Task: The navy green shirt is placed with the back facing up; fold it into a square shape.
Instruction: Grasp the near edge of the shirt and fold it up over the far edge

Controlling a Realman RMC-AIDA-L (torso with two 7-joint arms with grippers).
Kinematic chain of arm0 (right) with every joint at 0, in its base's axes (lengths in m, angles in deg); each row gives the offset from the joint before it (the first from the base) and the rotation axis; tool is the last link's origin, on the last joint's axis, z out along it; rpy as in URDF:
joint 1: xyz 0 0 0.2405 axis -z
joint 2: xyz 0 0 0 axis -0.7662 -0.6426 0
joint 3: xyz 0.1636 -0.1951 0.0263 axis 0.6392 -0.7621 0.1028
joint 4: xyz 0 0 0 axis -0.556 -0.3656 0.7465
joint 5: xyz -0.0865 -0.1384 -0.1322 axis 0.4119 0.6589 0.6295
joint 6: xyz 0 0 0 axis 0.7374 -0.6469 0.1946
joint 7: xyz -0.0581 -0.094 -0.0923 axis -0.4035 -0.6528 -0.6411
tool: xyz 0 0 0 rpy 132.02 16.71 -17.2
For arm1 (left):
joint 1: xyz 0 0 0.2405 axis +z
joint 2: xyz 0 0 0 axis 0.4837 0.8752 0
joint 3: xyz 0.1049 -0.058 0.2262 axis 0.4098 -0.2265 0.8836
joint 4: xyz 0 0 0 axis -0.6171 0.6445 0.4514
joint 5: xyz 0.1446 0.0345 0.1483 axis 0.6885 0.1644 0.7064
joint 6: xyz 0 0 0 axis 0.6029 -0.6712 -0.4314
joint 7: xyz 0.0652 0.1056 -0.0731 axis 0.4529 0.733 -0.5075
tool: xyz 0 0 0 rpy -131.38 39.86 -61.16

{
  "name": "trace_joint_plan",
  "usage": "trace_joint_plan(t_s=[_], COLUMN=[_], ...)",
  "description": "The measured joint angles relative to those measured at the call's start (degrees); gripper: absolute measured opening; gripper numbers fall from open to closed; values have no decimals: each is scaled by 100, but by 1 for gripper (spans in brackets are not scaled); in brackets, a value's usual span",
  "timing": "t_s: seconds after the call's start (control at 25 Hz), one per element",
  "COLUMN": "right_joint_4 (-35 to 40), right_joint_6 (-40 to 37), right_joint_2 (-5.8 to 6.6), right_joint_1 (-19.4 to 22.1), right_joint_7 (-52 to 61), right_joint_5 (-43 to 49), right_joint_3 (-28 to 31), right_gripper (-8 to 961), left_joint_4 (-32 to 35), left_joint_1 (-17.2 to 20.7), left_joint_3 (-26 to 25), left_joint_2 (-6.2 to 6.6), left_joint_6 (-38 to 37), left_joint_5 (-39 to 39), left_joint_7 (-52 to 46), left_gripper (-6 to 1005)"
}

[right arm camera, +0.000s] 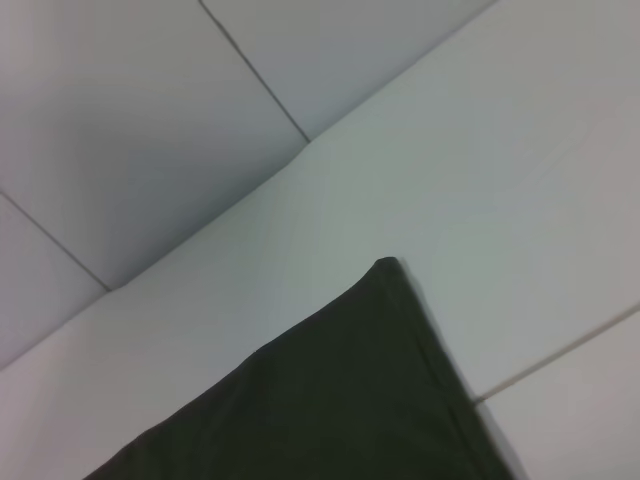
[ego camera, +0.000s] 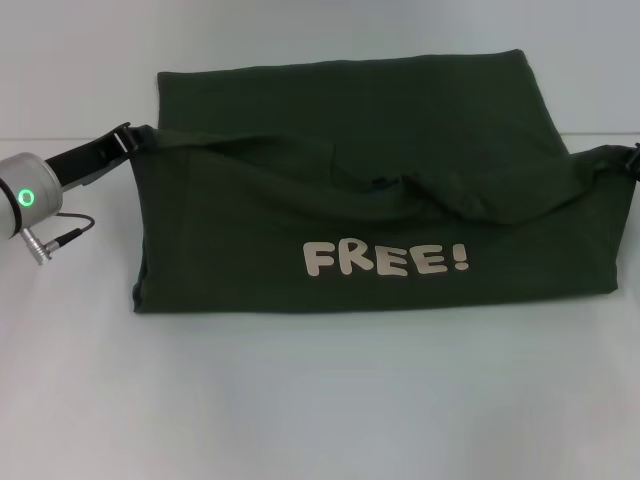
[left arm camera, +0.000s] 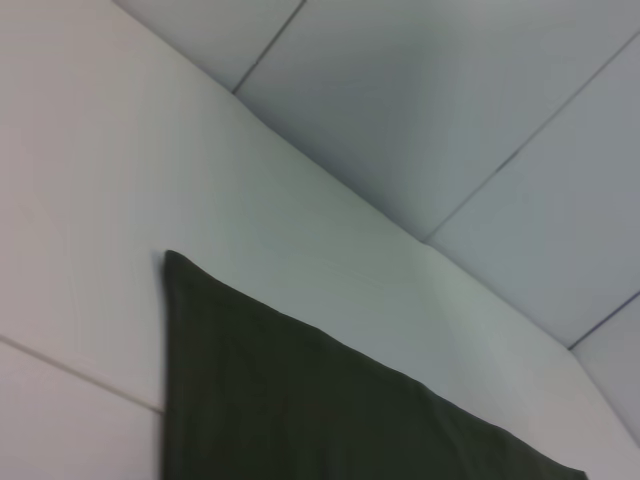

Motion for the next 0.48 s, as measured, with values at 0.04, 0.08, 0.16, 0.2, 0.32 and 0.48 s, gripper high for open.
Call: trace_joint_plan(t_s=[0.04,0.08,0.16,0.2,0.32,0.48], right_joint_4=[-8,-11,-17,-20,-36,-95], right_joint_6=[4,4,21,51,146,83], right_joint_2=[-8,-17,-45,-53,-74,-80], right_joint_1=[-11,-22,-56,-75,-117,-125], right_joint_7=[-47,-113,-244,-293,-369,-646], right_joint_5=[-1,-2,-2,-2,-5,-247], right_joint_3=[-2,-2,-2,-2,-2,8], right_gripper=[79,79,81,81,83,106], left_joint_4=[-3,-4,-4,-5,-30,-167], left_joint_1=[0,0,0,0,-16,-82], left_joint_3=[1,2,0,0,3,11], left_joint_2=[-12,-24,-48,-56,-73,-104], left_joint_6=[63,100,180,208,295,486], left_joint_5=[-17,-17,-18,-19,-20,-26], left_joint_7=[36,44,88,106,157,208], left_gripper=[3,3,3,3,3,2])
